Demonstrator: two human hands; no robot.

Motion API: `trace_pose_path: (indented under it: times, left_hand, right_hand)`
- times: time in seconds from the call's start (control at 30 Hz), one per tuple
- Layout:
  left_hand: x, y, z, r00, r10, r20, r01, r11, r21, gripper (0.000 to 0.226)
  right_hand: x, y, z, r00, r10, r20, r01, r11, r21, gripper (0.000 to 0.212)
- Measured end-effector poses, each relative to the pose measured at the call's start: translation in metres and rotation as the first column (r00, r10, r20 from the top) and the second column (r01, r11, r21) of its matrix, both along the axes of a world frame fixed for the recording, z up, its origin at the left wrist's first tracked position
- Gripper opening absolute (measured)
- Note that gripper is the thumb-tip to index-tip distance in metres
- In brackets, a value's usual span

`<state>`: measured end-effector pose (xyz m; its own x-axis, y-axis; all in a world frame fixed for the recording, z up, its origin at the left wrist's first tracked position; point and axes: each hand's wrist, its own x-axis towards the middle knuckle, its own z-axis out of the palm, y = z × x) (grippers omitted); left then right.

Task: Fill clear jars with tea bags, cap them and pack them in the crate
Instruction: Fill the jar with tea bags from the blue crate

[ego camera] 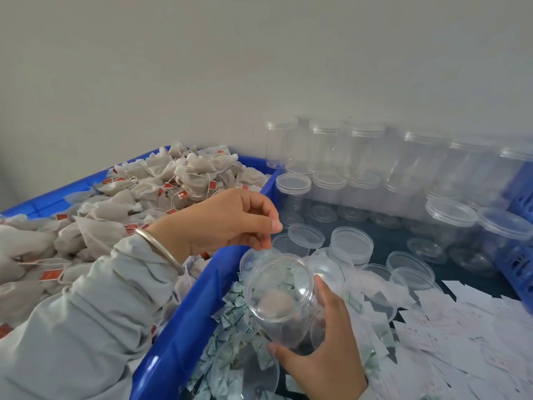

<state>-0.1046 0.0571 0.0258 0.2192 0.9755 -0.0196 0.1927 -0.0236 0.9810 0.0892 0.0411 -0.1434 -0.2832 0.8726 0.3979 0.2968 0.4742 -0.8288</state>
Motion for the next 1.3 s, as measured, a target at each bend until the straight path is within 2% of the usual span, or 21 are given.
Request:
trace_pose_path:
  times: [0.07,0.17,0.23,0.3,0.33,0.4,0.47,0.5,0.53,0.67,0.73,0.8,0.93,1.0,1.13,1.3]
  left_hand:
    - [0.0,0.001,-0.001,1.0,0.014,0.005,-0.014,1.0,0.008,0.002]
    - [-0.008,0.006,-0.002,0.994,0.102,0.03,-0.104,0.994,0.036,0.015]
    - [-0.021,0.014,-0.005,0.969,0.242,0.043,-0.244,0.969,0.048,0.018]
    - [-0.039,0.022,-0.011,0.909,0.415,-0.03,-0.411,0.907,0.09,0.014]
    - [-0.051,0.026,-0.015,0.858,0.5,-0.118,-0.485,0.864,0.137,0.013]
    - [-0.075,0.032,-0.025,0.691,0.59,-0.418,-0.532,0.806,0.26,0.012]
    - [-0.094,0.035,-0.036,0.461,0.482,-0.745,-0.451,0.85,0.27,0.012]
    - [-0.1,0.035,-0.041,0.377,0.394,-0.838,-0.42,0.879,0.224,0.014]
    - [-0.104,0.036,-0.046,0.337,0.319,-0.886,-0.405,0.898,0.17,0.015]
    - [-0.094,0.039,-0.062,0.449,0.227,-0.864,-0.374,0.926,0.049,0.021]
    - [-0.085,0.043,-0.069,0.388,0.182,-0.903,-0.321,0.946,0.052,0.027]
    - [-0.08,0.045,-0.075,0.337,0.209,-0.918,-0.312,0.945,0.101,0.027]
    - [-0.082,0.044,-0.071,0.342,0.27,-0.9,-0.343,0.928,0.148,0.017]
    - [-0.082,0.043,-0.064,0.334,0.301,-0.893,-0.344,0.921,0.182,0.024]
    - [-0.078,0.042,-0.046,0.428,0.424,-0.798,-0.392,0.883,0.259,0.026]
    - [-0.066,0.037,-0.028,0.558,0.568,-0.605,-0.457,0.819,0.347,0.031]
  right_hand:
    - [0.001,0.0,0.0,1.0,0.016,-0.003,-0.016,0.999,-0.036,0.112]
    - [0.003,0.002,-0.001,0.998,0.038,-0.04,-0.041,0.996,-0.081,0.115]
    - [0.004,0.003,-0.002,0.997,0.036,-0.064,-0.042,0.995,-0.095,0.117]
    - [0.004,0.002,-0.001,0.996,0.034,-0.087,-0.043,0.994,-0.099,0.116]
    - [0.004,0.002,-0.001,0.994,0.035,-0.099,-0.045,0.994,-0.098,0.116]
    - [0.004,0.001,-0.001,0.994,0.033,-0.106,-0.043,0.995,-0.089,0.115]
    - [0.003,0.0,0.001,0.995,0.034,-0.098,-0.042,0.996,-0.082,0.114]
    - [0.002,0.0,0.001,0.995,0.04,-0.096,-0.048,0.996,-0.082,0.114]
    - [0.002,0.0,0.001,0.994,0.047,-0.099,-0.055,0.995,-0.082,0.114]
    - [0.002,0.0,0.001,0.992,0.048,-0.113,-0.058,0.995,-0.081,0.113]
    - [0.002,0.0,0.001,0.994,0.039,-0.107,-0.047,0.996,-0.075,0.113]
    - [0.002,0.0,0.0,0.993,0.036,-0.116,-0.044,0.996,-0.072,0.113]
    - [0.002,0.0,0.001,0.992,0.023,-0.123,-0.032,0.997,-0.072,0.113]
    - [0.002,0.001,0.0,0.992,0.024,-0.12,-0.034,0.996,-0.079,0.113]
    - [0.002,0.0,0.0,0.996,0.022,-0.09,-0.029,0.997,-0.078,0.113]
    - [0.003,0.001,-0.002,0.993,0.051,-0.108,-0.061,0.995,-0.085,0.112]
